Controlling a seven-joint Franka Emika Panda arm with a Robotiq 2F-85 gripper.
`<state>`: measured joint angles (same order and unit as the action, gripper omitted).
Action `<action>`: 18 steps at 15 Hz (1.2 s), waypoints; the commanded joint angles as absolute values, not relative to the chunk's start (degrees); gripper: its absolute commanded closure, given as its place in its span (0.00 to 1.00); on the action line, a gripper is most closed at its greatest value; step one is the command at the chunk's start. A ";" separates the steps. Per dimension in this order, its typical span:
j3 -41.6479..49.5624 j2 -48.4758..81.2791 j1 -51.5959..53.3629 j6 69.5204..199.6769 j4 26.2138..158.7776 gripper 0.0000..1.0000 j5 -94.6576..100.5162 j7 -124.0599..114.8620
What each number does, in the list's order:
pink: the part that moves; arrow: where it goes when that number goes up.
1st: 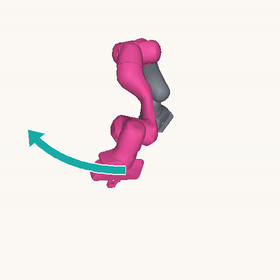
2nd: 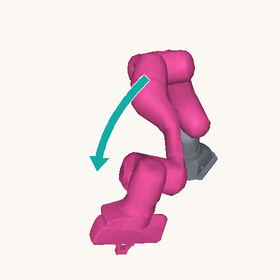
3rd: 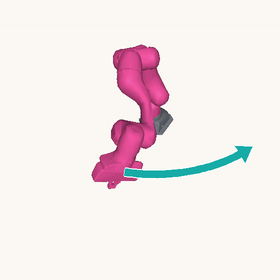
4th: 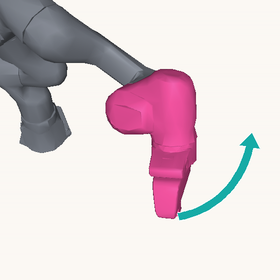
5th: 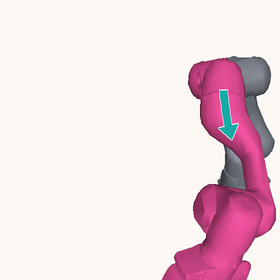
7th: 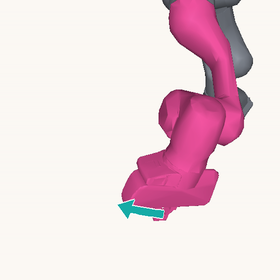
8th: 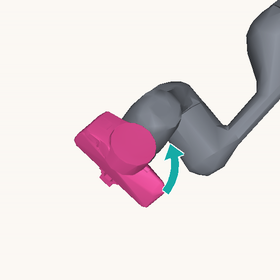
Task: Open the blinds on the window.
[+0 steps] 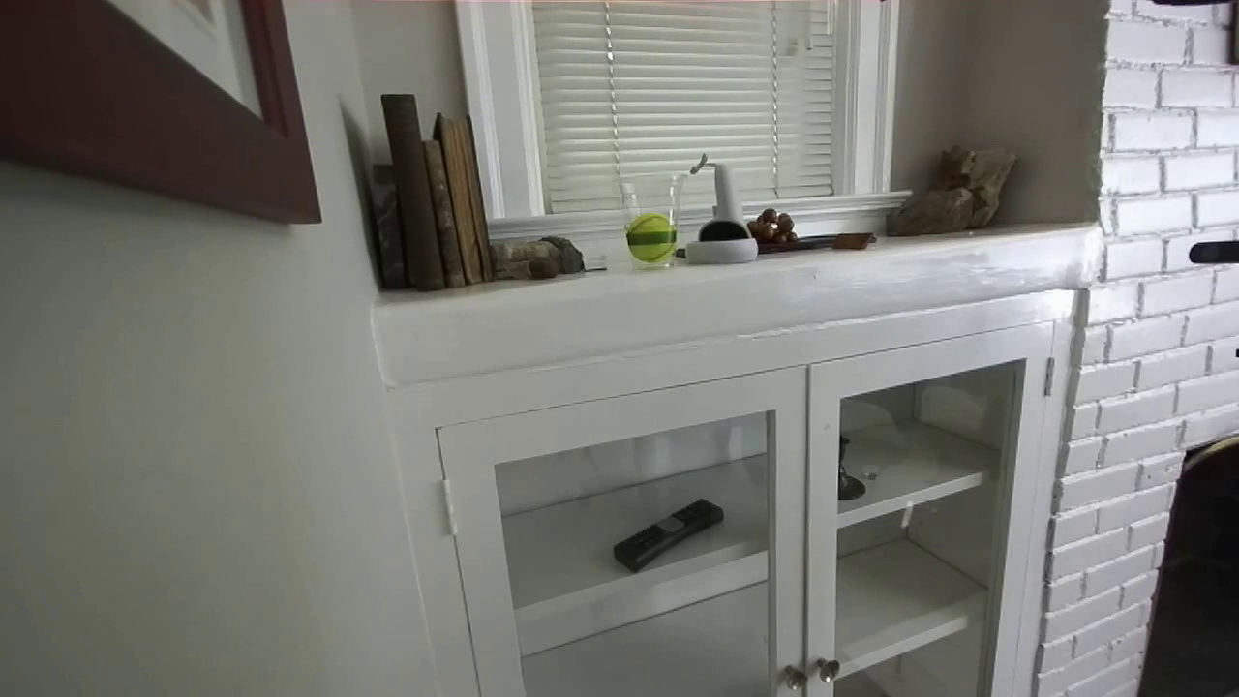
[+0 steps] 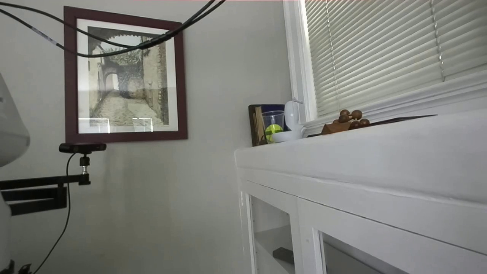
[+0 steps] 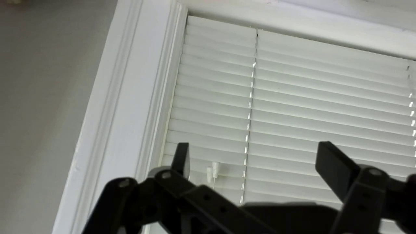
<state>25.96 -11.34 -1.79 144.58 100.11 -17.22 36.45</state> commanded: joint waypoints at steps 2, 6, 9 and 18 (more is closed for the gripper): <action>24.92 -5.15 -4.72 148.35 96.55 0.00 -19.65 35.98; 26.24 0.64 -3.48 152.99 91.94 0.00 -22.49 36.85; 25.67 4.32 -3.49 154.38 87.24 0.00 -23.81 36.04; 24.58 14.84 -4.79 158.30 74.04 0.00 -29.23 30.64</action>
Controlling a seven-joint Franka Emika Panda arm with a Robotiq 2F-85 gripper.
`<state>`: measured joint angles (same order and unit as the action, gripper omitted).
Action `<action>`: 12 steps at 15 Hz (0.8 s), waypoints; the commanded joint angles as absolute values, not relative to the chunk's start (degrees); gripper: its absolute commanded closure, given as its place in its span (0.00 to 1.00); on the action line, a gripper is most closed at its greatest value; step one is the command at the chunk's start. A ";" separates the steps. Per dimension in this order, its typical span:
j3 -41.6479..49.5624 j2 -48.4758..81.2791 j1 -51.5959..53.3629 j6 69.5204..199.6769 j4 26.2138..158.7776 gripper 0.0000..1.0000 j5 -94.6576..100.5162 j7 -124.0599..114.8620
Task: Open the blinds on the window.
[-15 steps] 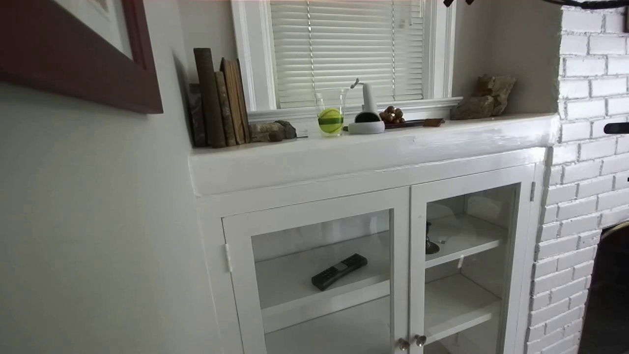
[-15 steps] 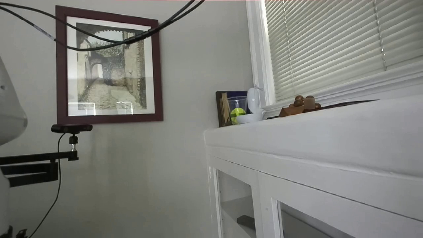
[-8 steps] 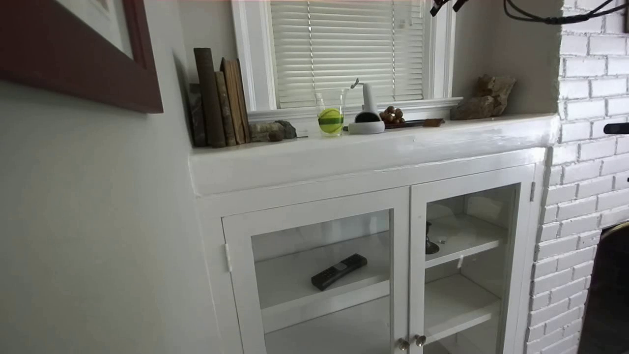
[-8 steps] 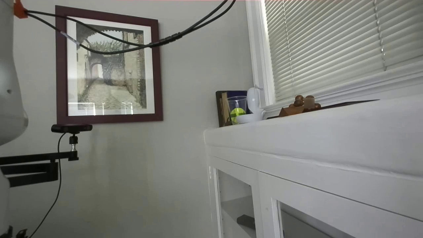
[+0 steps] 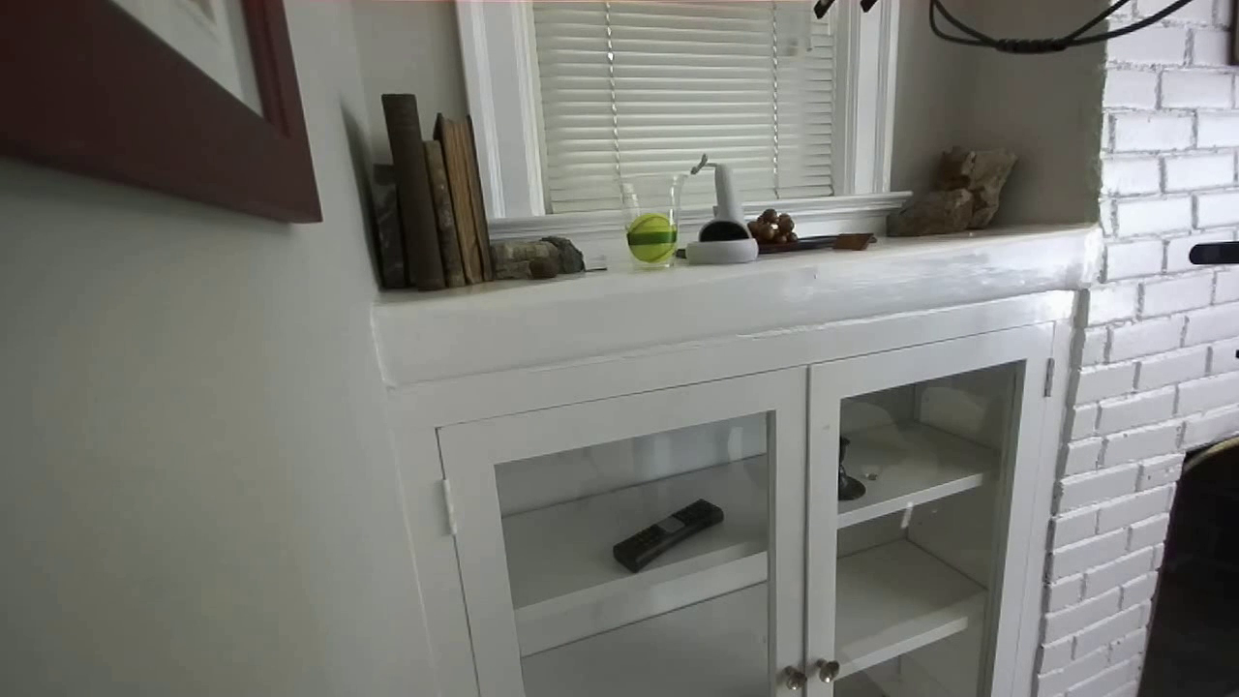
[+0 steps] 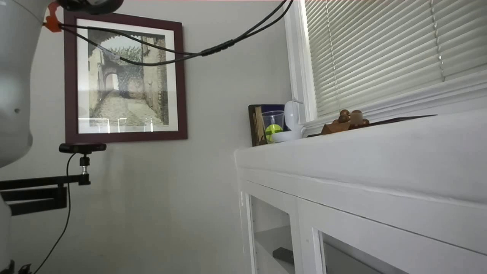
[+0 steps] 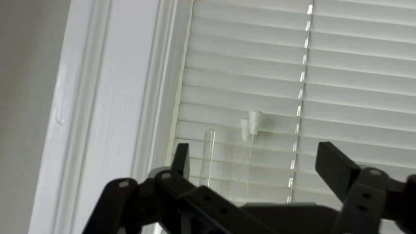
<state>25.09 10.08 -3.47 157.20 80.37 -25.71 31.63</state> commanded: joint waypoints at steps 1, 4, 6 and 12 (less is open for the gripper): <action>24.56 15.79 -4.90 158.59 72.92 0.00 -29.66 30.51; 23.60 18.42 -5.87 158.62 69.56 0.00 -32.46 31.97; 23.24 19.97 -6.46 158.46 67.54 0.00 -33.56 31.80; 21.24 23.56 -8.87 157.94 63.07 0.02 -36.66 32.94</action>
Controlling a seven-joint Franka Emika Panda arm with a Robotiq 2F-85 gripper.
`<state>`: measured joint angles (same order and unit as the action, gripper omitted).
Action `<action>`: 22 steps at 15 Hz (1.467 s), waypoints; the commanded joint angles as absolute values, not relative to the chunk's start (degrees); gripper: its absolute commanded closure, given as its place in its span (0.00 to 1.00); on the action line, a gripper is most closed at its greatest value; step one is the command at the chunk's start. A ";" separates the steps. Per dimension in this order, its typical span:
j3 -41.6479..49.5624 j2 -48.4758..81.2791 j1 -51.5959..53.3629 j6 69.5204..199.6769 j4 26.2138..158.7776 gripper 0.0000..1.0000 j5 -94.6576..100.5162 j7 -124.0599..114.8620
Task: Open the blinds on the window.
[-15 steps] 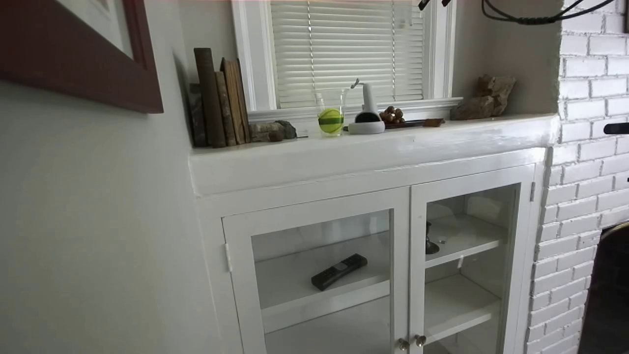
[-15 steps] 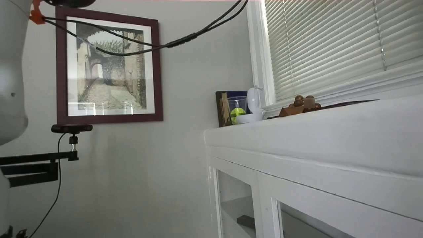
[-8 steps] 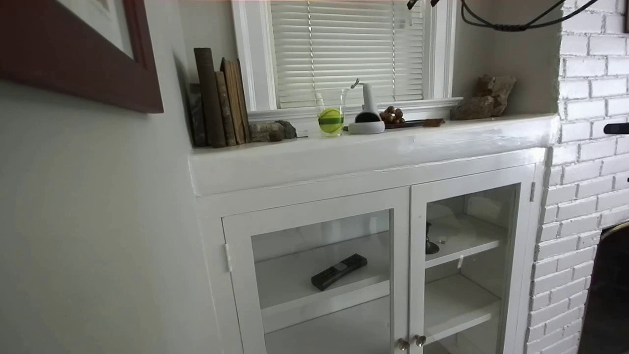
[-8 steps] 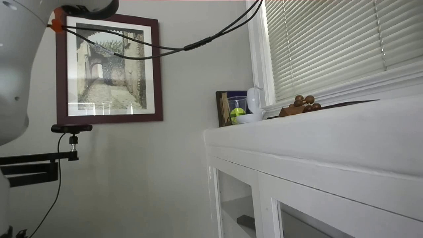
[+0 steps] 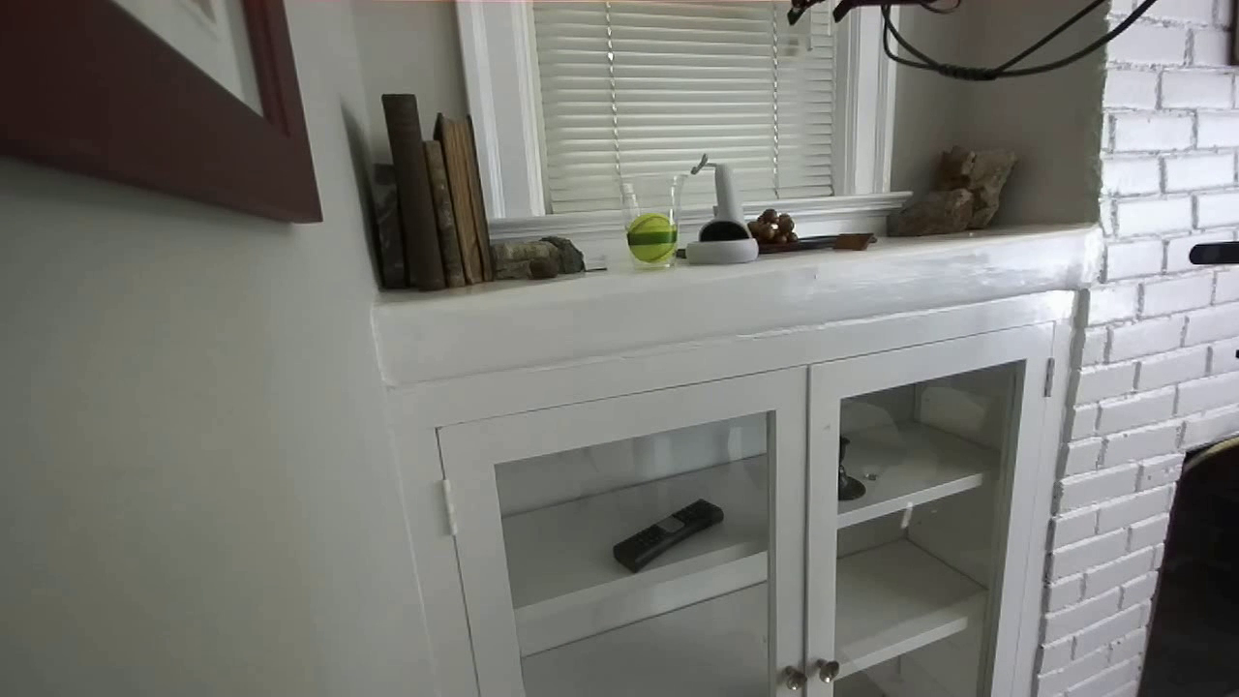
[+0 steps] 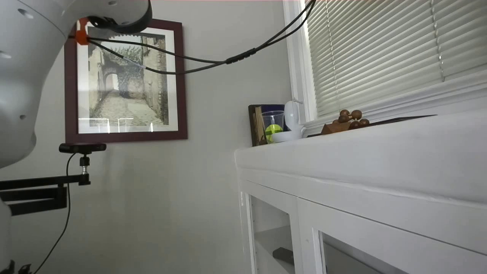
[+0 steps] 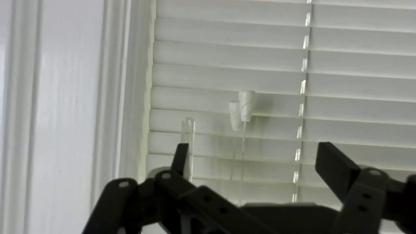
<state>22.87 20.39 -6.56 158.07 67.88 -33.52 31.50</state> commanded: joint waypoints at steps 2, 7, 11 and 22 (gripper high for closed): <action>20.42 24.43 -9.60 157.63 61.92 0.08 -36.83 33.10; 18.81 26.13 -10.94 157.20 59.52 0.25 -36.24 32.78; 17.93 27.02 -11.69 156.98 58.14 0.60 -35.81 32.57; 17.70 27.84 -12.19 156.73 57.03 1.00 -34.61 32.13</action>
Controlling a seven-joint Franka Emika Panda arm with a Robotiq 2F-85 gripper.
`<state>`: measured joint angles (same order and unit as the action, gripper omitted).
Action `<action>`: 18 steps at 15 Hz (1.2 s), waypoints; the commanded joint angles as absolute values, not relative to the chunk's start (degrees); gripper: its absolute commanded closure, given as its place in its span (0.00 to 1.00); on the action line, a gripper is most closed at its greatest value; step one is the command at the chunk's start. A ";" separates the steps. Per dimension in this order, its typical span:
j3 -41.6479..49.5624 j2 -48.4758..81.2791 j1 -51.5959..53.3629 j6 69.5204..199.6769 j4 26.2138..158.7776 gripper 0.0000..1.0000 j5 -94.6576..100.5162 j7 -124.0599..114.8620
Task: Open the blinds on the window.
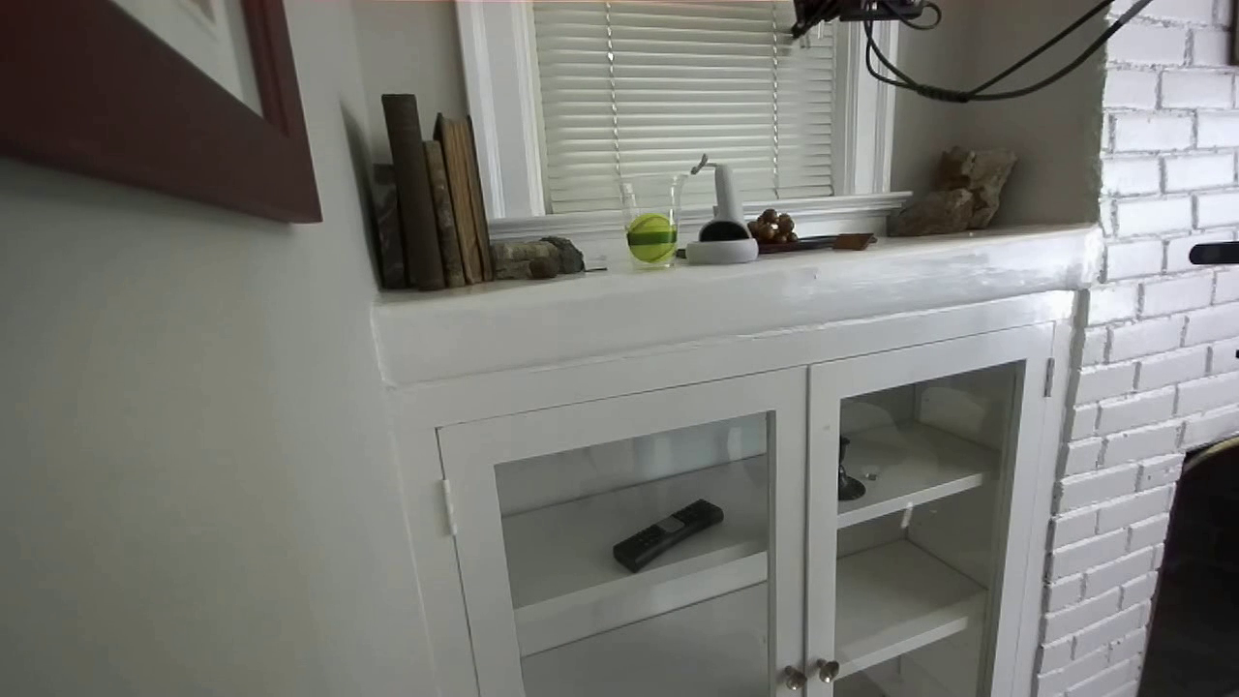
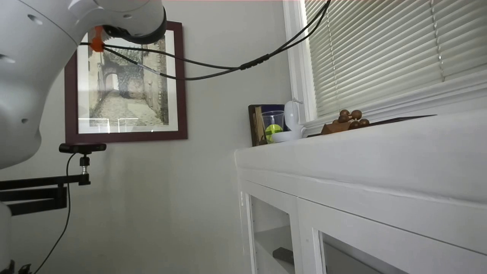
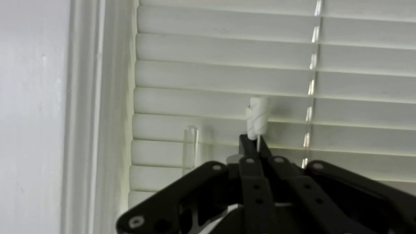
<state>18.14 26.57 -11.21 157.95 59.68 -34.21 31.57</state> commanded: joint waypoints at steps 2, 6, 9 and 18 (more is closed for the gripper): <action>18.13 27.12 -11.62 156.71 58.23 1.00 -34.05 31.63; 18.12 24.96 -10.08 156.73 62.75 1.00 -33.72 31.73; 18.45 23.71 -8.60 157.28 66.07 1.00 -33.35 31.46; 22.75 17.63 -2.81 160.01 81.89 1.00 -30.11 30.18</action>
<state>21.01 22.25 -5.92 158.43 72.03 -32.99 31.50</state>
